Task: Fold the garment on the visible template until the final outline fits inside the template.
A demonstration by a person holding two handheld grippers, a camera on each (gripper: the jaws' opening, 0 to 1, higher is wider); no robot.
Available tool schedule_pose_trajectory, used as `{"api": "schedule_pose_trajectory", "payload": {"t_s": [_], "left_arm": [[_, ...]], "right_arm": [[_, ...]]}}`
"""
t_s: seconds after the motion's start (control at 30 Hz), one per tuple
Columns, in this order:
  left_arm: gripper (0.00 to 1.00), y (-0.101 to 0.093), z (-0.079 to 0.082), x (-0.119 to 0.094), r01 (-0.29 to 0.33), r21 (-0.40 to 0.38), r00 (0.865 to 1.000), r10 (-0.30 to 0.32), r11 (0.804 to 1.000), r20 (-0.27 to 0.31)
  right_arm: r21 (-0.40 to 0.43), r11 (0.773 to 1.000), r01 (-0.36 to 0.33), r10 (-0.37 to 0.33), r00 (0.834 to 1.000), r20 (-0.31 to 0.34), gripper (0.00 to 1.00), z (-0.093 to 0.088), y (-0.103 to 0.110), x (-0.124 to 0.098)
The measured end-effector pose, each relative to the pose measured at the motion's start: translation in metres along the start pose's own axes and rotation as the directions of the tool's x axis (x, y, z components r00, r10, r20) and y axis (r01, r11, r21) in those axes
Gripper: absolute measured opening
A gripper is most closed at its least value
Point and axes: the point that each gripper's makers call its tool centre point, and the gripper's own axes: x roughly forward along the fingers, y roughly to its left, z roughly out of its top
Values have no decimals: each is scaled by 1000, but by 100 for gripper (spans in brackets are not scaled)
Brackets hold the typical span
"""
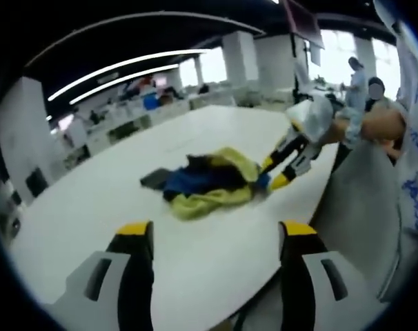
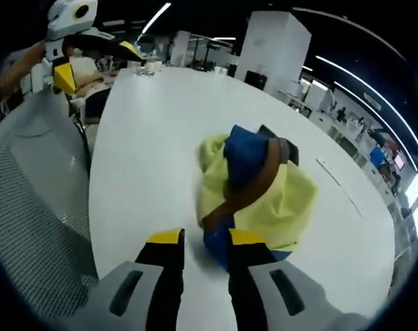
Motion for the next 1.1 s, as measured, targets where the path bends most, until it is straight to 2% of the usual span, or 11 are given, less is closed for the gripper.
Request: {"api": "schedule_pose_trajectory", "payload": {"t_s": [0.23,0.33,0.6,0.7,0.8,0.97,1.03,1.1], "left_arm": [[68,1,6,11,17,24,1000,-17,1000,9],[67,0,7,14,28,40,1000,-28,999,6],[65,-2,9,25,56,62,998,-57,996,7],[61,2,13,33,69,98,997,-72,993,28],[58,7,13,40,77,129,997,-79,989,9],[54,10,15,52,96,197,995,-94,976,-15],[52,10,17,57,109,221,994,-107,969,-24],[51,11,17,62,109,277,994,-102,955,-42]], "right_arm": [[-68,997,38,-39,999,-18,21,-4,-1,5],[-103,992,74,-74,997,-2,17,-2,-5,5],[-134,990,52,-55,998,-15,16,-5,-1,10],[-156,986,59,-64,998,-24,15,-8,-4,11],[-127,991,45,-47,999,-17,16,-8,-3,12],[-137,989,52,-55,998,-14,15,-7,-4,14],[-139,989,54,-57,998,-18,15,-9,-5,15],[-138,989,51,-55,998,-23,14,-12,-5,15]]}}
